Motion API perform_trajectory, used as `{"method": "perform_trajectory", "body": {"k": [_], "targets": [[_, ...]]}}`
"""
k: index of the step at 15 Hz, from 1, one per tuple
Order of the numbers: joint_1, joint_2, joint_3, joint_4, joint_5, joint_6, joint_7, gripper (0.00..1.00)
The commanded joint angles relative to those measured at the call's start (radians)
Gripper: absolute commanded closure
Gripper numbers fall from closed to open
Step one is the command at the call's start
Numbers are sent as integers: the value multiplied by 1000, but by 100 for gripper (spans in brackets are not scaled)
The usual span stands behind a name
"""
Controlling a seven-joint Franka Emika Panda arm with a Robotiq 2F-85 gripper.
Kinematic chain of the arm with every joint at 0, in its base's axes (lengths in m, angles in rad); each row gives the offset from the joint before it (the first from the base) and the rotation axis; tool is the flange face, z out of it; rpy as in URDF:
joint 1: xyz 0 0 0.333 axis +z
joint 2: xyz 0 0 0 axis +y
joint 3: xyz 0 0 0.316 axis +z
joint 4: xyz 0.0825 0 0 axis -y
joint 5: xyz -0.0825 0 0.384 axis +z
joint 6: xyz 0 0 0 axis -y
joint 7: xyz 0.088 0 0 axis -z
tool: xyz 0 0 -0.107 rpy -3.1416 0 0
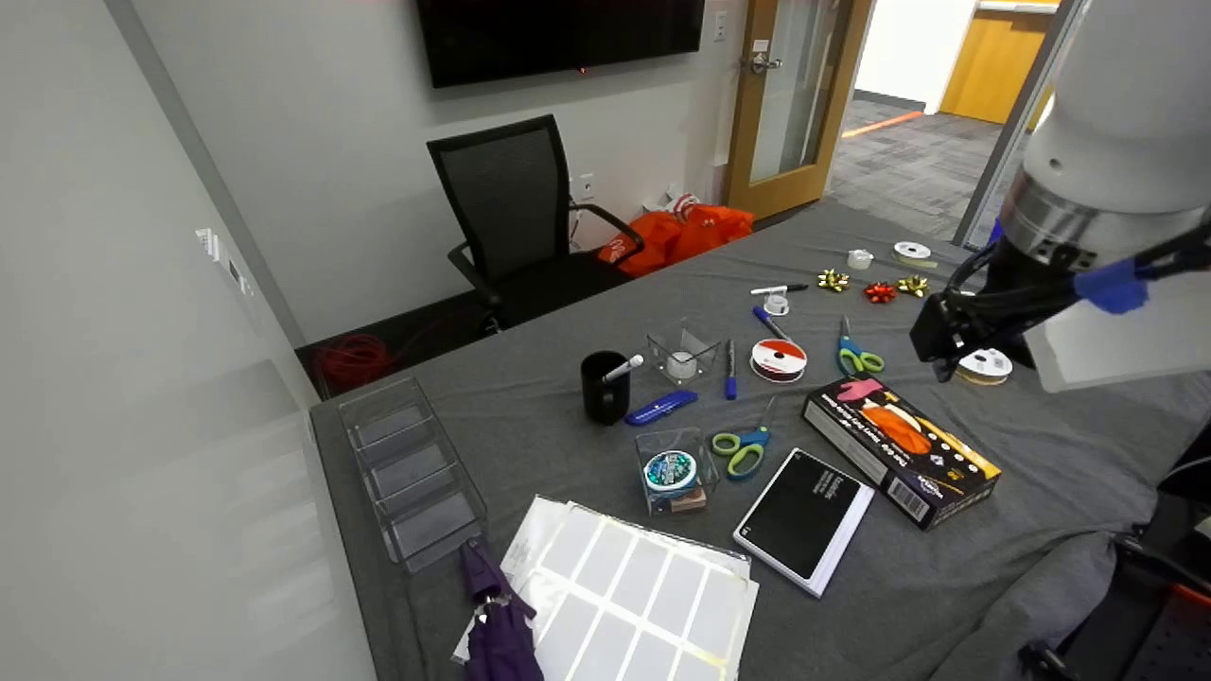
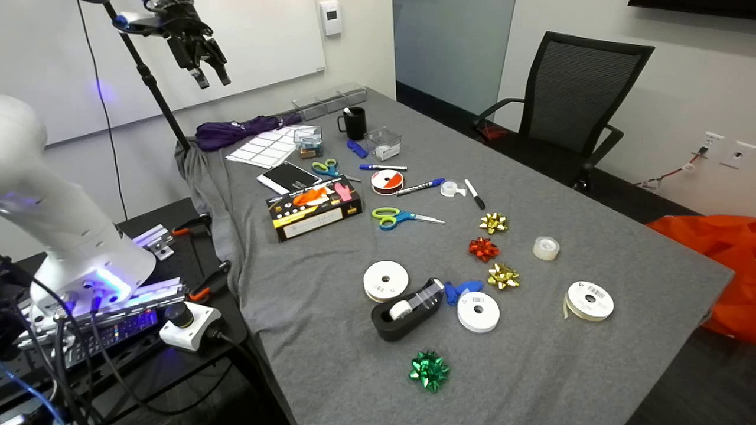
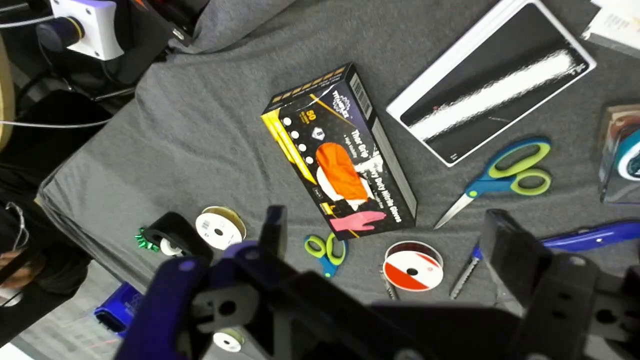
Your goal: Pick up the second clear container from the left and move it forwards then push the black box to the right.
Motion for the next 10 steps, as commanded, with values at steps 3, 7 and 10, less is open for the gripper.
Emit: {"method": "perform_trajectory", "body": {"k": [3, 7, 10], "targets": [[147, 150, -197, 137, 106, 24, -180, 0], [185, 218, -274, 220, 198, 1, -304, 0], [187, 184, -276, 189, 166, 14, -269, 0]]}}
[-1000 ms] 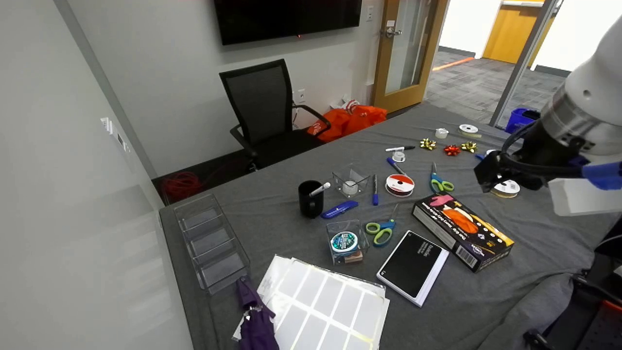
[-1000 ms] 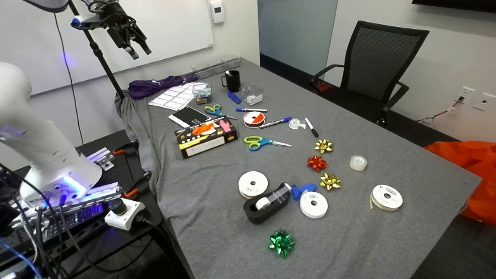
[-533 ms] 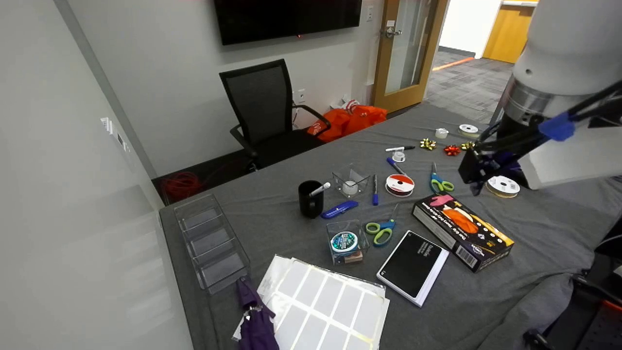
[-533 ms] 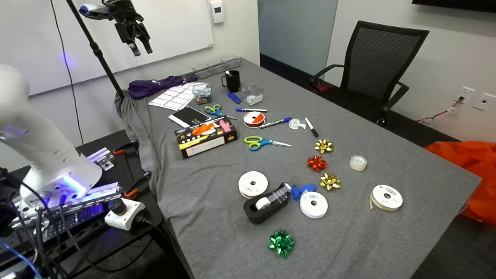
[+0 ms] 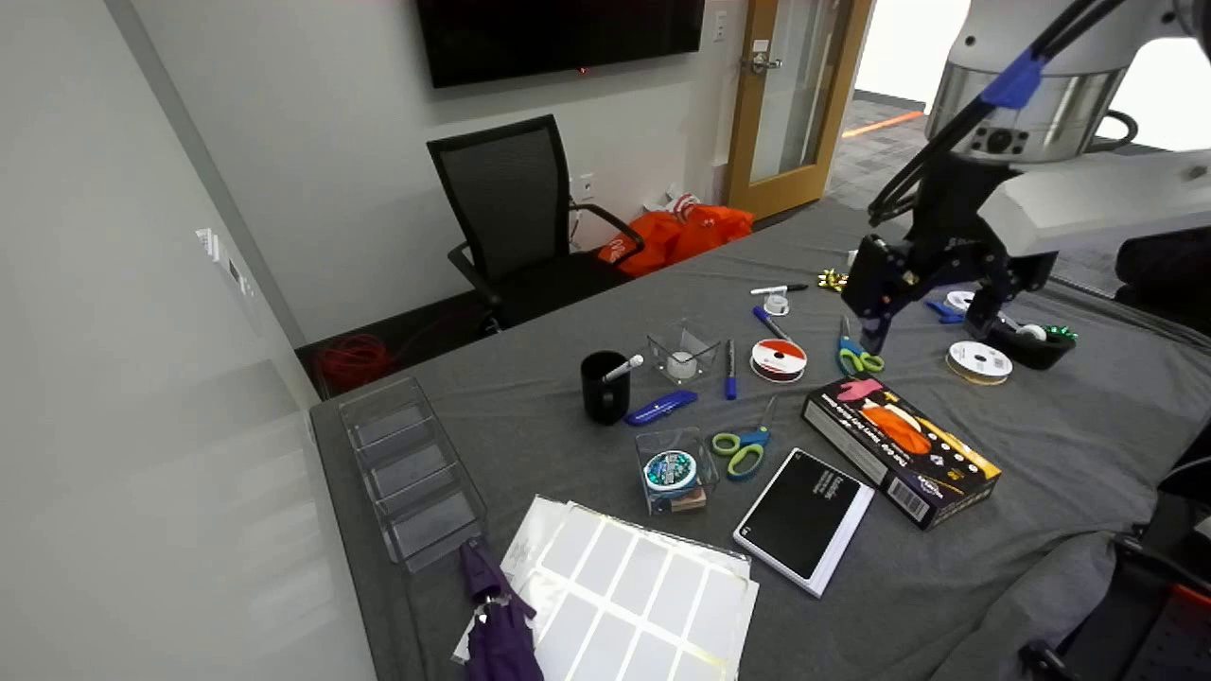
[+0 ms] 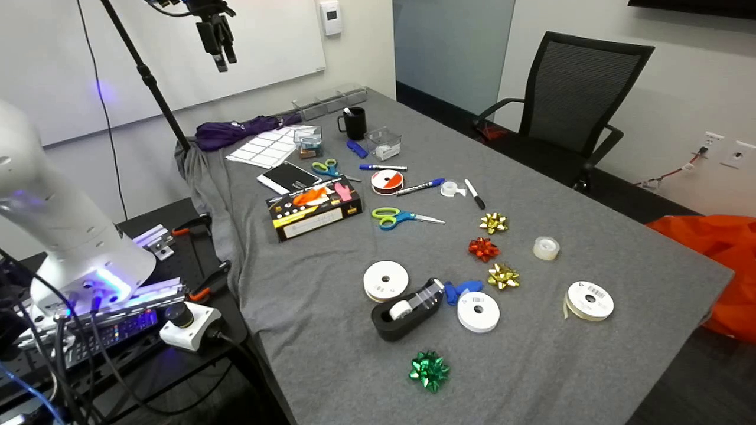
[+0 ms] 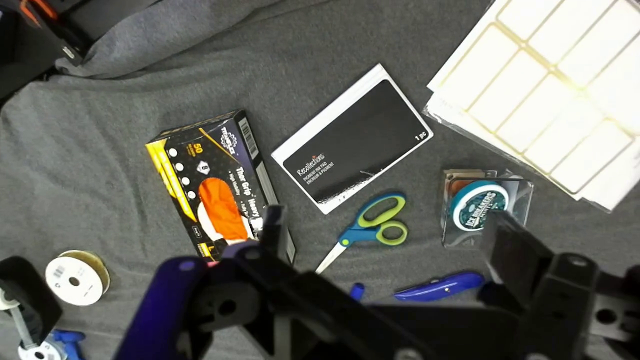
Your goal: Pick up the second clear container from the left and move it forwards then push the black box to the right.
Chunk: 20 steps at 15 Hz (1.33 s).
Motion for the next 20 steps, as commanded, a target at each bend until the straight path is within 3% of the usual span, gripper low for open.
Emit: {"method": "perform_trajectory", "body": {"k": [1, 5, 8, 10, 16, 20], "targets": [[19, 3, -18, 1, -6, -2, 5, 0], [25, 0, -17, 1, -5, -2, 9, 0], [20, 69, -57, 49, 48, -25, -72, 0], [18, 131, -87, 99, 99, -91, -135, 0], [10, 317, -165, 212, 339, -74, -181, 0], [33, 440, -160, 305, 369, -60, -379, 0]]}}
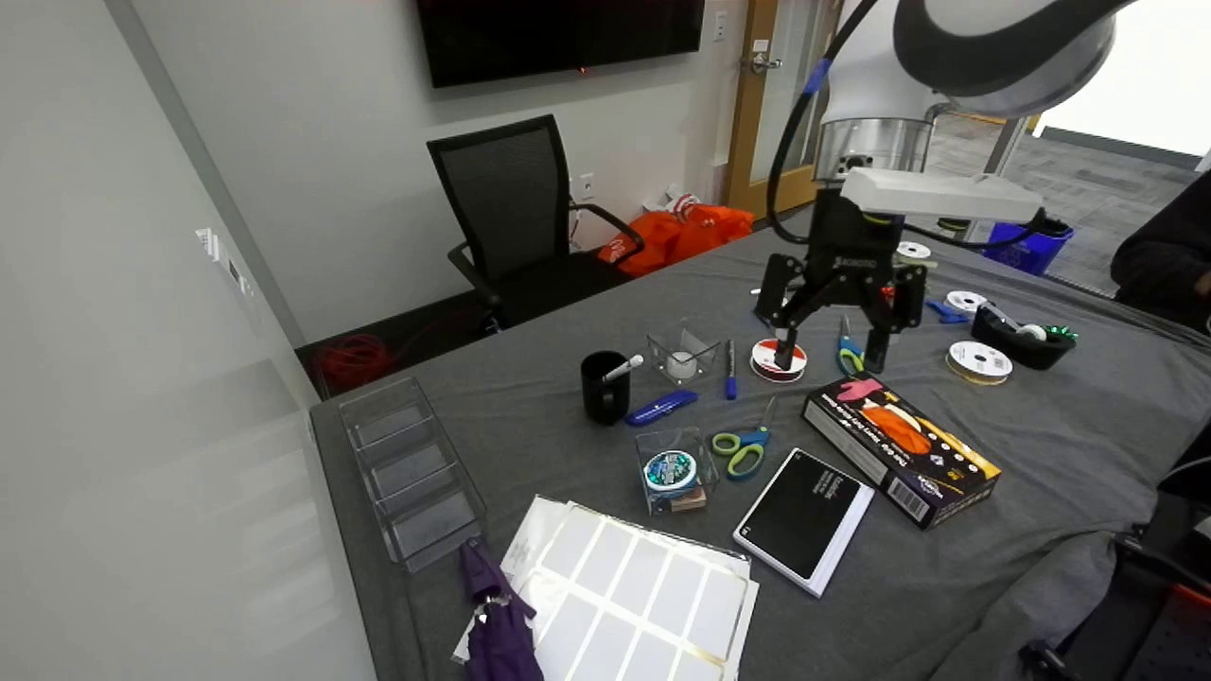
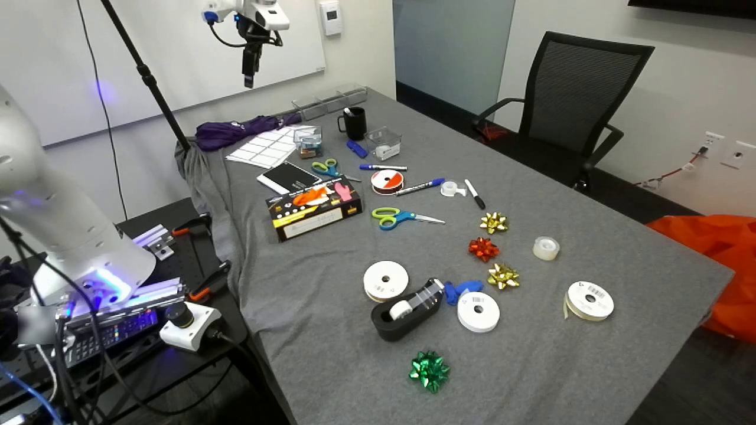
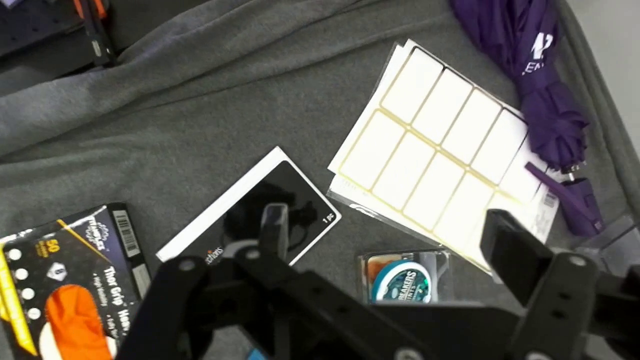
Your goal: Pick up the second clear container from the left and move it forwards then push the black box to the right.
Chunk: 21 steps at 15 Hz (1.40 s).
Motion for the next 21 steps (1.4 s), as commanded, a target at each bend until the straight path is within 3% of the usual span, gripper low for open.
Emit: {"method": "perform_trajectory", "body": {"k": [1, 2, 7, 14, 18, 21], "targets": [[34, 122, 3, 122, -44, 3, -117, 0], [26, 59, -12, 51, -10, -2, -75, 0], [48, 117, -11, 112, -33, -2, -95, 0], [78, 291, 31, 159, 77, 231, -319, 0], [84, 407, 30, 211, 45, 324, -398, 0], [91, 449, 18, 214, 23, 459, -410, 0]]}}
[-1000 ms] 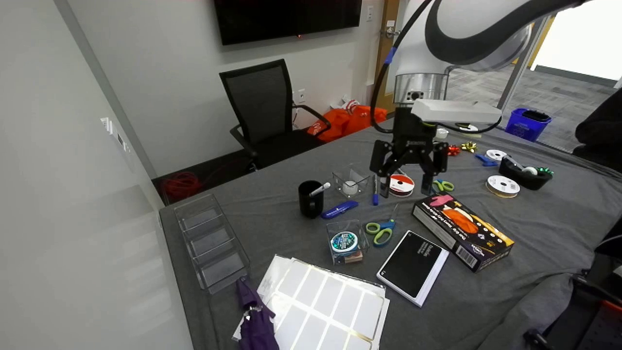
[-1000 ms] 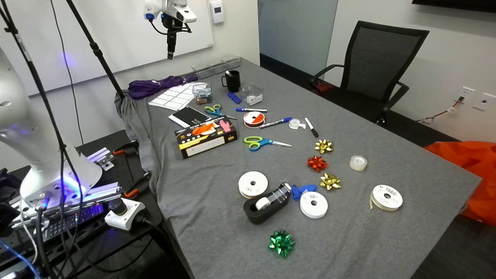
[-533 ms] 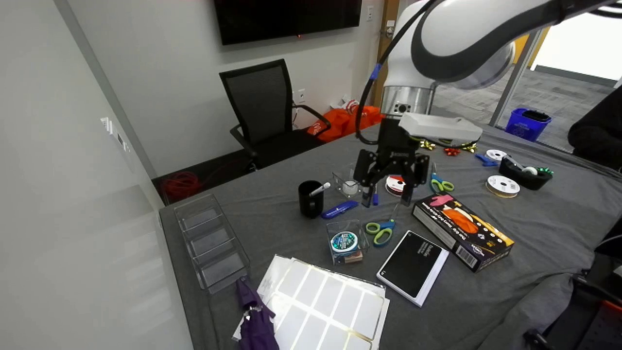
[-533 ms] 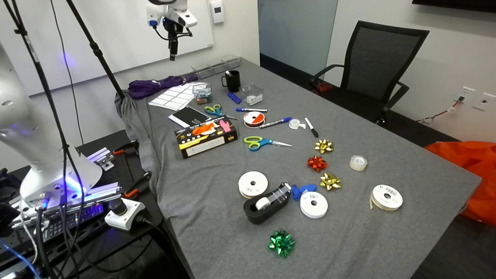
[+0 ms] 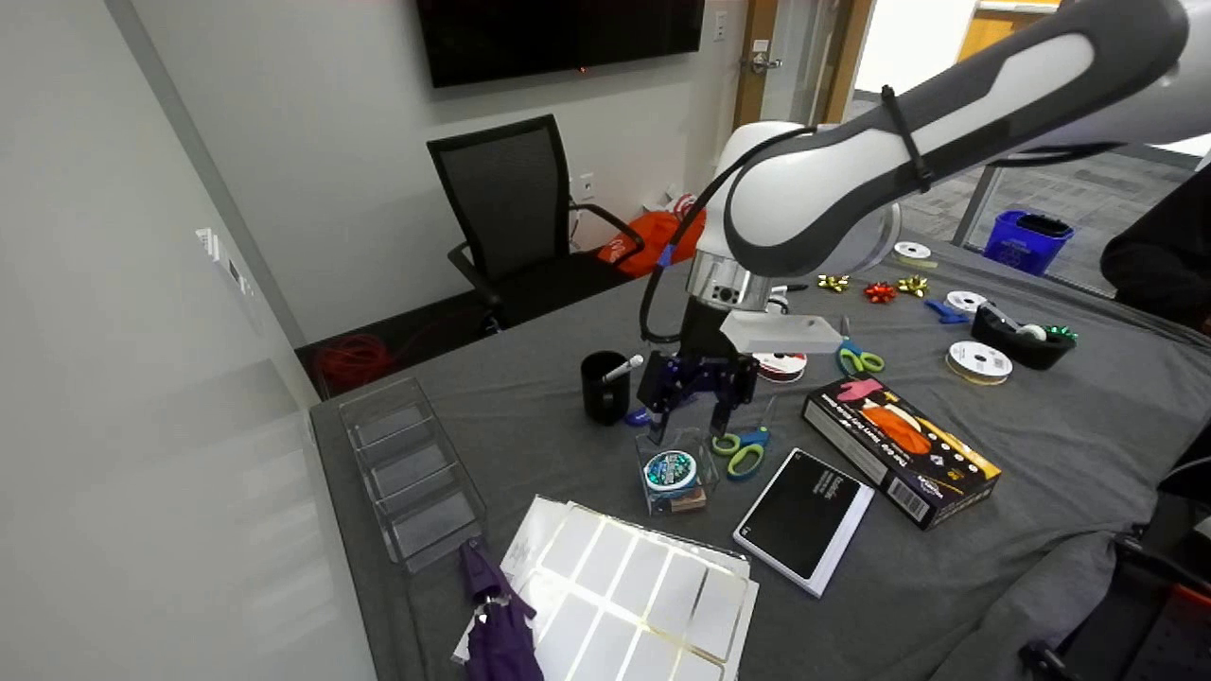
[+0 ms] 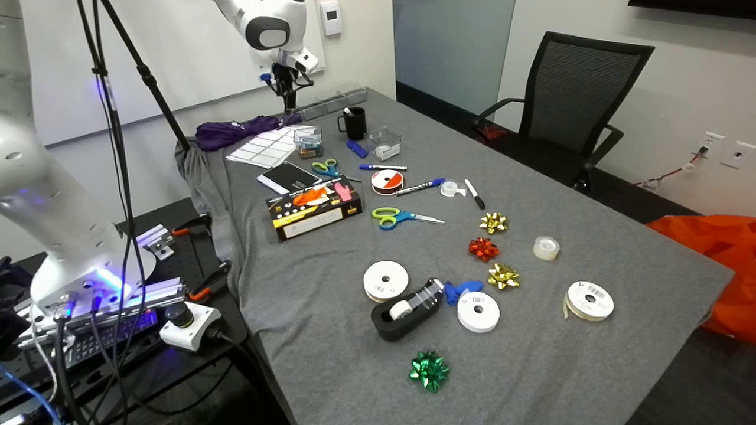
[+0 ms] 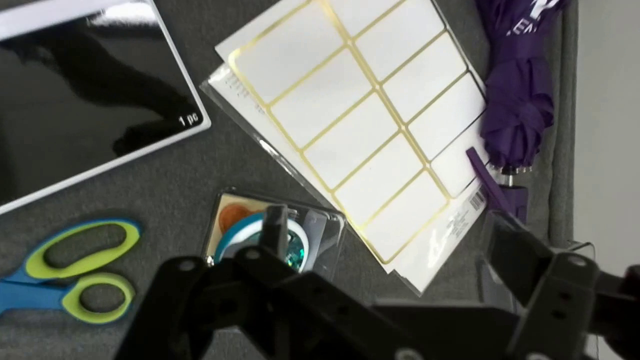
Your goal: Pick up the second clear container from the left and move it forwards then push the black box to the right.
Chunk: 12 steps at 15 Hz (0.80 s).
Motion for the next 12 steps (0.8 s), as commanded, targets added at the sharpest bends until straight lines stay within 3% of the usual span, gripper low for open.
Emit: {"method": "perform_trajectory", "body": {"k": [1, 6, 12], "targets": [[11, 54, -18, 26, -38, 122, -10, 0], [33, 69, -73, 6, -151, 227, 90, 0], [58, 80, -142, -1, -260, 217, 231, 0]]}}
